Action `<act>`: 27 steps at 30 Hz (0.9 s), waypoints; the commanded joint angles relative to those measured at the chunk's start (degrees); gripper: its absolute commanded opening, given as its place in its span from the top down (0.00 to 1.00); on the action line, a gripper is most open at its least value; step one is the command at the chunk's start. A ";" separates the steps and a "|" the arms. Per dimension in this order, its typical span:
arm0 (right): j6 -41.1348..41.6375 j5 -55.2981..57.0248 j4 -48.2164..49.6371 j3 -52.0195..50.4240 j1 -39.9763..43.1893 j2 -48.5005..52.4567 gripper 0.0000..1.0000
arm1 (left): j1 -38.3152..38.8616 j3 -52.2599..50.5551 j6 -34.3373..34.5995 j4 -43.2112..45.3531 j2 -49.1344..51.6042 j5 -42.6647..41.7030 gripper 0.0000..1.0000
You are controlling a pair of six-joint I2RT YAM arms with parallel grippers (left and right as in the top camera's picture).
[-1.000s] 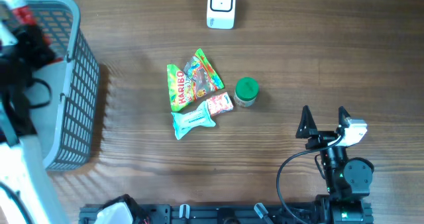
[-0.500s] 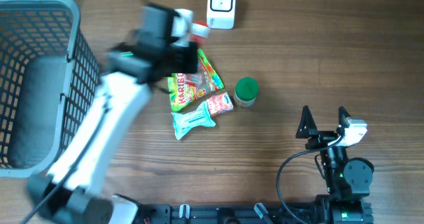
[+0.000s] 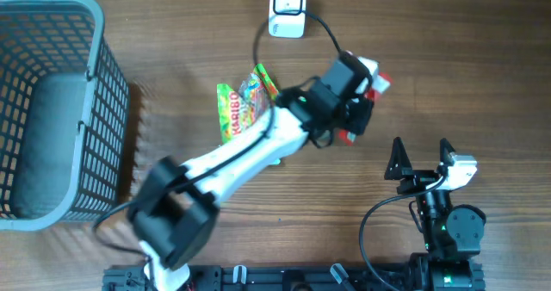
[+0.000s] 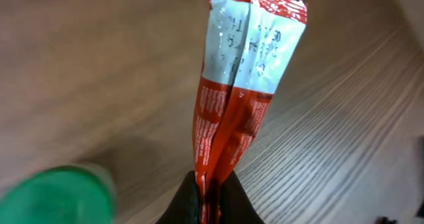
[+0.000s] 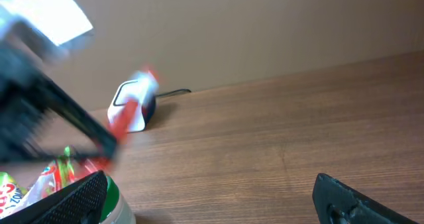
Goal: Scan the item barcode
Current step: 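Carry the red tube past the scanner and drop it right of the jar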
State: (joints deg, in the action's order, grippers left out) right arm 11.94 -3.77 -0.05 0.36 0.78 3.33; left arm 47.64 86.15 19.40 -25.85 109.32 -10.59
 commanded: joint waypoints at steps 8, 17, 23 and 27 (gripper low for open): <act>0.09 0.76 0.13 -0.07 -0.37 0.11 0.00 | 4.02 -0.04 2.10 1.05 7.69 -0.87 0.55; 0.09 0.76 0.13 -0.07 -0.37 0.11 0.00 | 0.33 7.85 1.57 3.91 4.66 0.09 0.37; 0.09 0.76 0.13 -0.07 -0.37 0.11 0.00 | -5.05 15.34 0.00 -3.58 3.58 4.74 0.38; 0.09 0.76 0.13 -0.07 -0.37 0.11 0.00 | -8.11 21.64 -4.92 -10.34 0.24 10.01 0.36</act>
State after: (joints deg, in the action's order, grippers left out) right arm 11.94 -3.77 -0.05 0.36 0.78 3.33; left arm 41.93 102.30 19.22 -33.67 114.78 -6.70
